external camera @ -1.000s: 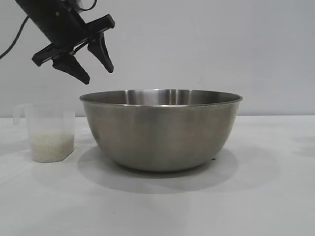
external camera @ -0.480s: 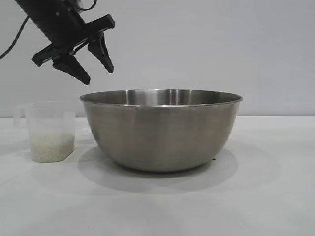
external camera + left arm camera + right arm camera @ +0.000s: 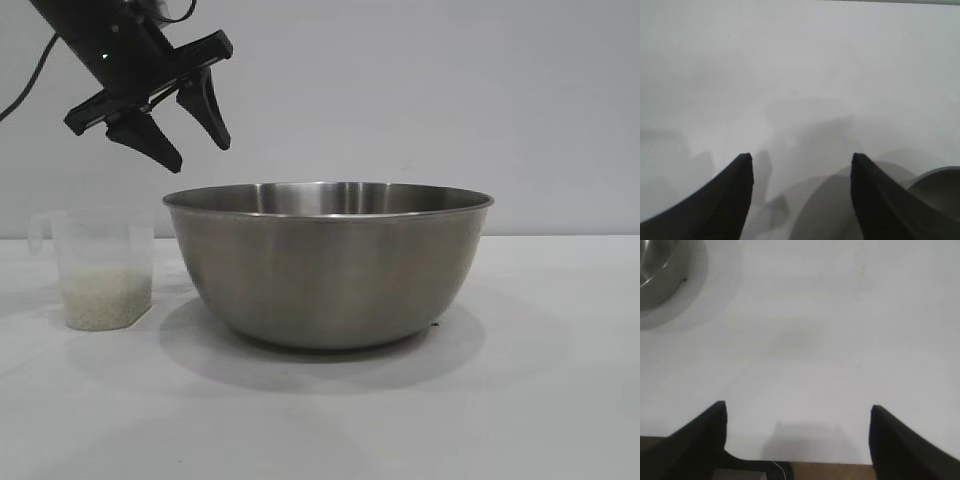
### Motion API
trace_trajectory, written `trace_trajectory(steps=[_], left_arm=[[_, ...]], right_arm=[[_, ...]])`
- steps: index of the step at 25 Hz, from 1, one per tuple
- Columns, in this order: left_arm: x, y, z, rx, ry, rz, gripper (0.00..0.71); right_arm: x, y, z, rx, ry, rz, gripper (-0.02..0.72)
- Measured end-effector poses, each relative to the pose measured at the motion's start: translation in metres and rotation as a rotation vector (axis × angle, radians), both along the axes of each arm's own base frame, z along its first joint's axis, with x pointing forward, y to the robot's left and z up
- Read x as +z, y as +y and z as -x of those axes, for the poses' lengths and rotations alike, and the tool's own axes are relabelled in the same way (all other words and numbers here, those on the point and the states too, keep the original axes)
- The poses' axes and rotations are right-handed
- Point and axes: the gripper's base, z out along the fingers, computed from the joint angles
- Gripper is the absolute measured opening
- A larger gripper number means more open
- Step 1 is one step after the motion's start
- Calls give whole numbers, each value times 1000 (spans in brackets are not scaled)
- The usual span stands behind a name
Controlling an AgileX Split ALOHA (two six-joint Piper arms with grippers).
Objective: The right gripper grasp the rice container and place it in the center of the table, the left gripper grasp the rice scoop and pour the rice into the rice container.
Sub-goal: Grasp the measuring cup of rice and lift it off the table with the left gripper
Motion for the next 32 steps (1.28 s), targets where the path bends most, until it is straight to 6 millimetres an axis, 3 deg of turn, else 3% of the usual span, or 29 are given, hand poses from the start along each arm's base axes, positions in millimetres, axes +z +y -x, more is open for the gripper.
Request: trace_trajectory(steps=[10, 19, 24, 32], left_arm=[[0, 0, 1, -6, 6, 0, 379], [10, -1, 5, -64, -20, -23, 379], [51, 5, 18, -136, -138, -113, 379], [124, 22, 66, -200, -190, -261, 379]], right_arm=[[1, 1, 25, 44, -175, -1, 533], [1, 1, 27, 49, -188, -3, 533], [1, 1, 27, 49, -188, -3, 533], [1, 1, 27, 49, -188, -3, 533]])
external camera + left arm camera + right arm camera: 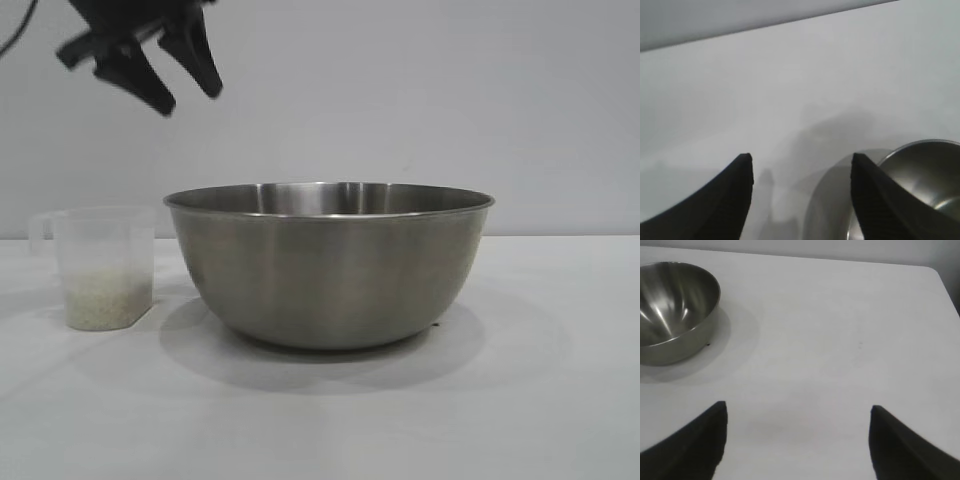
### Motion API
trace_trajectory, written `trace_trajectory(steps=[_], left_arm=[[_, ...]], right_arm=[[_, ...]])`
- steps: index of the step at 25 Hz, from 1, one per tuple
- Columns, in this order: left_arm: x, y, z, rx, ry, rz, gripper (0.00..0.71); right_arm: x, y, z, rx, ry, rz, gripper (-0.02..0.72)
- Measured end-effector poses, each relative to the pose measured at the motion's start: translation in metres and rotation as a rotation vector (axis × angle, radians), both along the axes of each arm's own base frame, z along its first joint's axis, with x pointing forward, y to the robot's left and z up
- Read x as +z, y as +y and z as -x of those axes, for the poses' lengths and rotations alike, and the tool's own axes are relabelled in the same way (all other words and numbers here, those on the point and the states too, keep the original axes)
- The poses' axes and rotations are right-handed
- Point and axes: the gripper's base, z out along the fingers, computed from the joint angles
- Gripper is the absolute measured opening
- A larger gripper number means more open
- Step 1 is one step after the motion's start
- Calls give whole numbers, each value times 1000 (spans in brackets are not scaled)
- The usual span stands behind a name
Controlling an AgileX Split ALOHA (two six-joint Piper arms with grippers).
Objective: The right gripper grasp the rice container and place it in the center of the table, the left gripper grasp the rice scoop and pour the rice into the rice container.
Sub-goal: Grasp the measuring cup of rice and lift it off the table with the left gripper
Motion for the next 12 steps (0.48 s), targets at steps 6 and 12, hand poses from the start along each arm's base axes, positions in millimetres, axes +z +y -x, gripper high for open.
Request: trace_trajectory(steps=[6, 12], left_arm=[[29, 14, 38, 8, 75, -87, 379], [50, 28, 78, 37, 173, -141, 379]], right_arm=[[0, 0, 0, 0, 0, 0, 533], [0, 0, 0, 0, 0, 0, 533]])
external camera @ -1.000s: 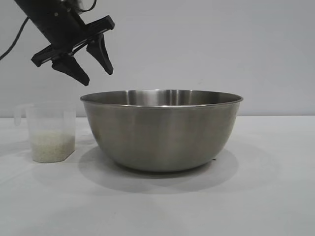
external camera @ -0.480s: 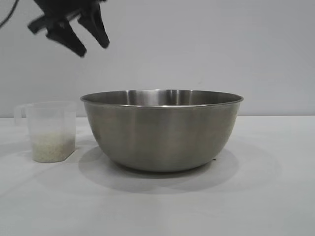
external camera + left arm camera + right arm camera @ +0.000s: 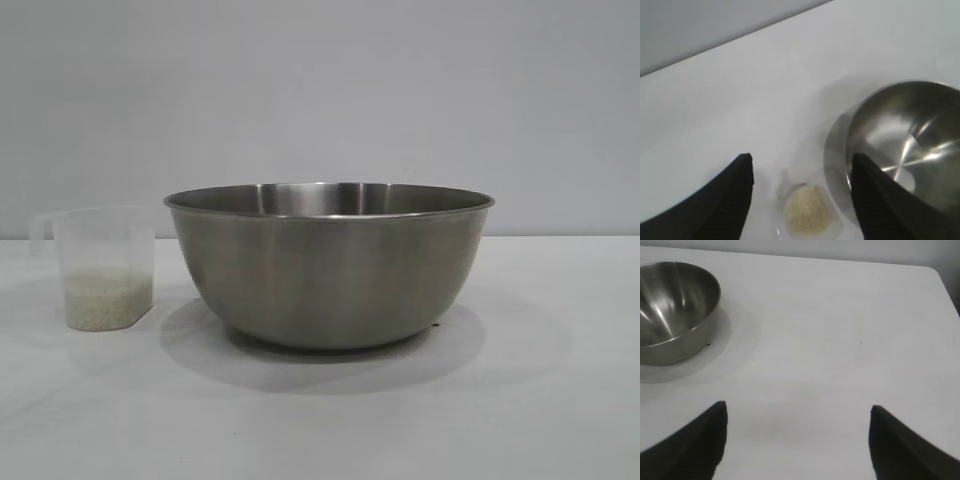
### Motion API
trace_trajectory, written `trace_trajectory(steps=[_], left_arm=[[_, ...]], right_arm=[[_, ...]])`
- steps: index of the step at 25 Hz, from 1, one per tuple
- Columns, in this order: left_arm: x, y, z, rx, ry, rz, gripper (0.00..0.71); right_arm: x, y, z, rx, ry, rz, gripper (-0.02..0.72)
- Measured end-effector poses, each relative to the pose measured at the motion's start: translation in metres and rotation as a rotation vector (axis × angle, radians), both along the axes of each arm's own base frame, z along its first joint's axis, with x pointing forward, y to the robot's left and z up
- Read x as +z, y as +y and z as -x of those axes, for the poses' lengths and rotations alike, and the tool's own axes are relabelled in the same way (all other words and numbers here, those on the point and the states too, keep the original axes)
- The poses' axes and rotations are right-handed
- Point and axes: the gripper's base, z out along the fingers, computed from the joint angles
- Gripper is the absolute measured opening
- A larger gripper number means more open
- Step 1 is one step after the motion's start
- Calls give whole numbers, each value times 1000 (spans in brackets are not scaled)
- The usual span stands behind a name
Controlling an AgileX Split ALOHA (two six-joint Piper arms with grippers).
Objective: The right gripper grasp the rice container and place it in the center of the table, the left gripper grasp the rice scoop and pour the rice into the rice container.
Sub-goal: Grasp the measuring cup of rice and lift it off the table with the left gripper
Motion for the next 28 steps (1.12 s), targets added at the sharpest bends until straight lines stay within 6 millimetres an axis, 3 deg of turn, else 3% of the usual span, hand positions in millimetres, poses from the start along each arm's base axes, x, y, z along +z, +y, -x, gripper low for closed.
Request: trace_trajectory(steps=[5, 11, 19, 28], left_arm=[[4, 9, 35, 21, 17, -6, 379], [-12, 20, 79, 38, -36, 15, 379], [-70, 25, 116, 108, -173, 163, 379], [-145, 35, 125, 271, -294, 247, 379]], right_arm=[[0, 0, 0, 0, 0, 0, 533], [0, 0, 0, 0, 0, 0, 533], [0, 0, 0, 0, 0, 0, 533], [0, 0, 0, 0, 0, 0, 533]])
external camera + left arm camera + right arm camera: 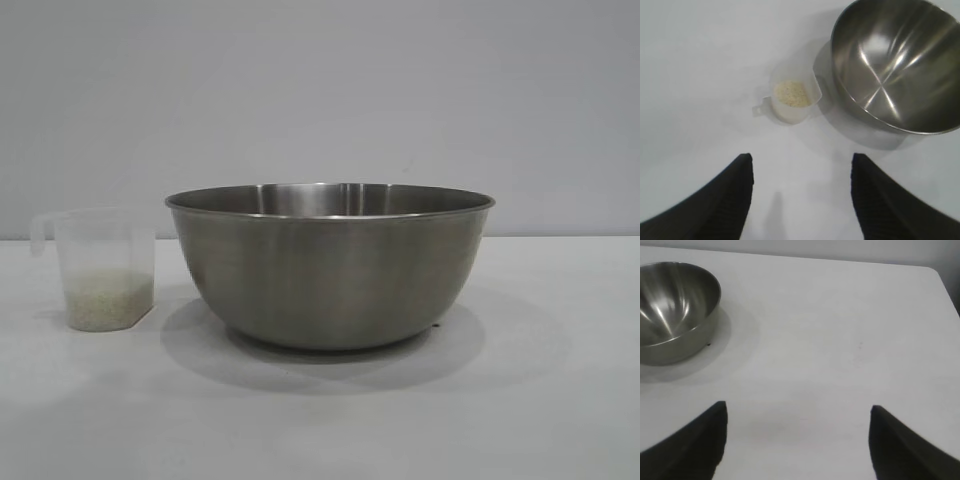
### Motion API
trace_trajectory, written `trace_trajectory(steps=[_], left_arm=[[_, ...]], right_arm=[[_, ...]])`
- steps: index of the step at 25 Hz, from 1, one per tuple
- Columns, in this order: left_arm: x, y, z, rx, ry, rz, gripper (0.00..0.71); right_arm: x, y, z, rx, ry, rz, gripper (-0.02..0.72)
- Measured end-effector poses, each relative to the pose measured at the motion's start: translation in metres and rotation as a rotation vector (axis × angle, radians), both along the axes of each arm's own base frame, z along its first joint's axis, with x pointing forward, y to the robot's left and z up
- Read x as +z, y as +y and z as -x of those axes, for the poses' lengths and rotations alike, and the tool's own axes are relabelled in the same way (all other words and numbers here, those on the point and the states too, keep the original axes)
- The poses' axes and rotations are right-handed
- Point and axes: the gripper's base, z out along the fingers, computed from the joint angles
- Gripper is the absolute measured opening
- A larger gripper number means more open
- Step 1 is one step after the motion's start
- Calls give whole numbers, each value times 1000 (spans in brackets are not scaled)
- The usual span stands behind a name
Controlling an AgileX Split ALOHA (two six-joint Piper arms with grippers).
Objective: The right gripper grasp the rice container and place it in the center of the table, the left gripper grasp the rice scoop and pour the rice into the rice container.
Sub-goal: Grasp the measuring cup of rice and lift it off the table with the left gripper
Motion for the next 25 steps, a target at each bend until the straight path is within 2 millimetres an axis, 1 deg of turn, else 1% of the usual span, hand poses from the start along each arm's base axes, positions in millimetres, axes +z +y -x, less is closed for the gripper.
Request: trace_trajectory(steps=[3, 5, 10, 14, 17, 20, 25], left_arm=[[-17, 6, 4, 61, -55, 8, 379], [-25, 10, 6, 98, -93, 12, 379], [-37, 17, 12, 155, -173, -2, 379], [-44, 18, 14, 137, -215, -35, 379], [-54, 17, 16, 91, -259, -77, 379], [-64, 17, 17, 82, -317, -75, 379], [-69, 13, 5, 78, -414, -49, 379]], right_arm=[[0, 0, 0, 0, 0, 0, 533], [0, 0, 0, 0, 0, 0, 533], [0, 0, 0, 0, 0, 0, 533], [0, 0, 0, 0, 0, 0, 533], [0, 0, 0, 0, 0, 0, 533], [0, 0, 0, 0, 0, 0, 533], [0, 0, 0, 1, 0, -1, 533]])
